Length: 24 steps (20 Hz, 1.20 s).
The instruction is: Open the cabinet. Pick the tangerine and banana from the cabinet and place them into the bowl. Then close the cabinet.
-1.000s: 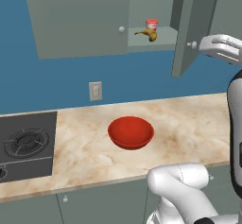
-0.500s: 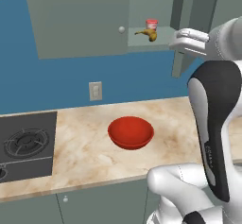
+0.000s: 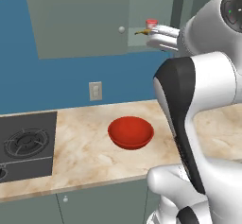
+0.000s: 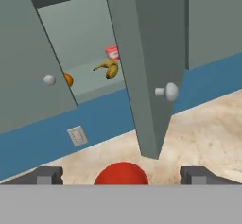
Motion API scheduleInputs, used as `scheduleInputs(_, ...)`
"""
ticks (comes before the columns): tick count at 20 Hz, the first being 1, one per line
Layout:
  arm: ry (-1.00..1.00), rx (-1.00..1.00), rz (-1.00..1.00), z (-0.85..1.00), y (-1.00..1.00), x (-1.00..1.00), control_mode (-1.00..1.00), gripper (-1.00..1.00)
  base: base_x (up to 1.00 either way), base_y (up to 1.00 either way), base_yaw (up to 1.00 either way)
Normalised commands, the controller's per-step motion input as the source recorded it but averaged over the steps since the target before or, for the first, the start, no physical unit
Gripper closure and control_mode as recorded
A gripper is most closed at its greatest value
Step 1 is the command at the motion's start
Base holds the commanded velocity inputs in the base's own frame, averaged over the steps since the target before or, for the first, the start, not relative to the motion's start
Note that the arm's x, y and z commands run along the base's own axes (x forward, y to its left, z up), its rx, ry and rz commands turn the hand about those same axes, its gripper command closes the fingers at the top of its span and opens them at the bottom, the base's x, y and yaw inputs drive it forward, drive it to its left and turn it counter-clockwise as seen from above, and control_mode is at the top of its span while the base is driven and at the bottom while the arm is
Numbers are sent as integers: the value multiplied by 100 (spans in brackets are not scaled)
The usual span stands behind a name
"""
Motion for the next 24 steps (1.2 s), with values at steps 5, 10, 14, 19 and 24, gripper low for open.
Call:
scheduleInputs(5,-1,-16,-10,-26,0,70,-100,-100,0,0,0)
scheduleInputs(10,-2,-14,-7,-22,4,48,-100,-100,0,0,0)
scheduleInputs(14,-7,-11,-5,-4,18,29,-100,-100,0,0,0)
scheduleInputs(19,-1,-7,-9,0,2,33,-100,-100,0,0,0)
scheduleInputs(24,0,-4,-8,0,0,37,-100,-100,0,0,0)
